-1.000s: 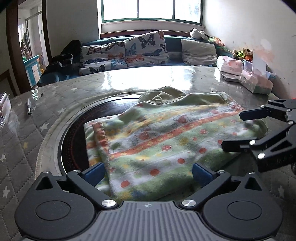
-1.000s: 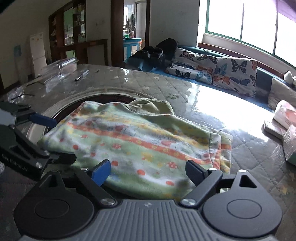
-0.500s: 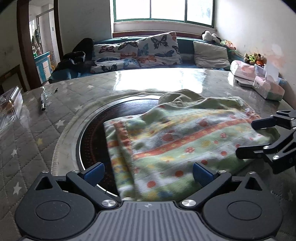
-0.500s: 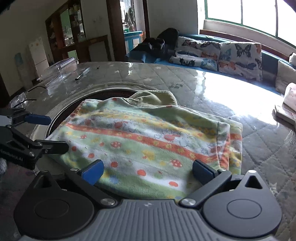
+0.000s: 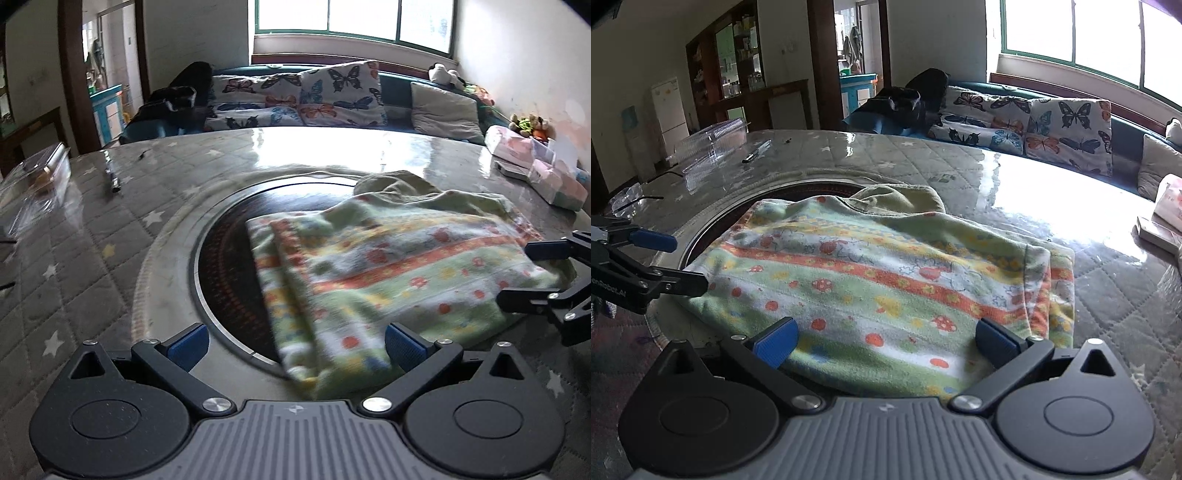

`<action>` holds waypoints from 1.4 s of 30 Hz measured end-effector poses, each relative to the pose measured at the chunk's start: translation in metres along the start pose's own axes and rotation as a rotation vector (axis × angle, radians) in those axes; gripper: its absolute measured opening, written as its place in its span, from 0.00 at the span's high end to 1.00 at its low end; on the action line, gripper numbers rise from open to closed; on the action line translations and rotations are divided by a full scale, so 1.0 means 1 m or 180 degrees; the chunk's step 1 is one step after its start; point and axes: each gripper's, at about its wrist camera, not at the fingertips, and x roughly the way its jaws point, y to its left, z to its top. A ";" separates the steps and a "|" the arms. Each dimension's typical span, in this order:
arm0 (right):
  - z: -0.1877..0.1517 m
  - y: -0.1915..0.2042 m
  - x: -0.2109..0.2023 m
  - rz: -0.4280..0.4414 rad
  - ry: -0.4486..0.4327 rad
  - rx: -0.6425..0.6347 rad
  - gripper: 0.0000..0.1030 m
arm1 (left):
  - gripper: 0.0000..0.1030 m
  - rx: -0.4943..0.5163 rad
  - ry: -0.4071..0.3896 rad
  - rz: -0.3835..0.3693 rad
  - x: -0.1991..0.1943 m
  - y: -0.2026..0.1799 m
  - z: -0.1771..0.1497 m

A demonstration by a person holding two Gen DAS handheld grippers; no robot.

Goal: Fold clothes

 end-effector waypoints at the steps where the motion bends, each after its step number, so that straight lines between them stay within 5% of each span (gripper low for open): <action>1: -0.001 0.000 0.000 0.0001 -0.0024 -0.0011 0.00 | 0.00 -0.0011 0.0000 0.0015 -0.001 0.002 -0.001; 18: 0.006 0.009 -0.002 -0.0105 0.0025 -0.0072 0.00 | 0.00 -0.0102 0.0003 0.0088 -0.011 0.016 -0.008; 32: 0.020 0.079 -0.008 0.0192 -0.0099 -0.0865 0.02 | 0.00 -0.0269 -0.0010 0.0123 -0.015 0.027 0.002; 40: 0.022 0.123 0.004 0.0481 -0.0025 -0.1334 0.17 | 0.00 -0.0520 -0.0079 0.0043 -0.017 0.043 0.017; 42: 0.022 0.131 0.007 0.0558 -0.0001 -0.1425 0.30 | 0.00 -0.0575 -0.0060 0.0033 -0.015 0.045 0.021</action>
